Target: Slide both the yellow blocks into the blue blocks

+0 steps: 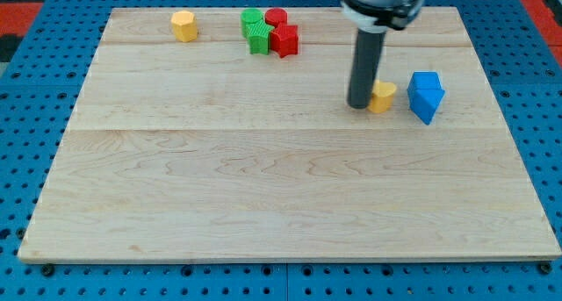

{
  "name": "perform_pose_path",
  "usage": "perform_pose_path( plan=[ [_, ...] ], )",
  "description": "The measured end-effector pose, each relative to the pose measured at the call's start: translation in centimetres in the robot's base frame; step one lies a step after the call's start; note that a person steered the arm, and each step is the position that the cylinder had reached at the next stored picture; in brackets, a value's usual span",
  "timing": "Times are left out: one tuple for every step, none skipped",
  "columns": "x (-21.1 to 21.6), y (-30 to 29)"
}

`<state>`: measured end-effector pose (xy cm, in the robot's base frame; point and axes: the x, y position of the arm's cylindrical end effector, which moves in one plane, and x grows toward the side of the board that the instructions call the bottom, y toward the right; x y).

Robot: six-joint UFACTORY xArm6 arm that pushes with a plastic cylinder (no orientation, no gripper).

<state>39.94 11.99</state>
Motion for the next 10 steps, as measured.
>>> perform_pose_path(
  plan=[
    [0.0,0.0],
    [-1.1,-10.8],
    [-5.1,-22.2],
    [-10.8,-30.1],
    [-17.1,-34.5],
    [-20.5,-30.0],
    [-15.8,-27.5],
    [-9.1,-25.6],
    [-6.3,-17.4],
    [-7.8,-23.0]
  ],
)
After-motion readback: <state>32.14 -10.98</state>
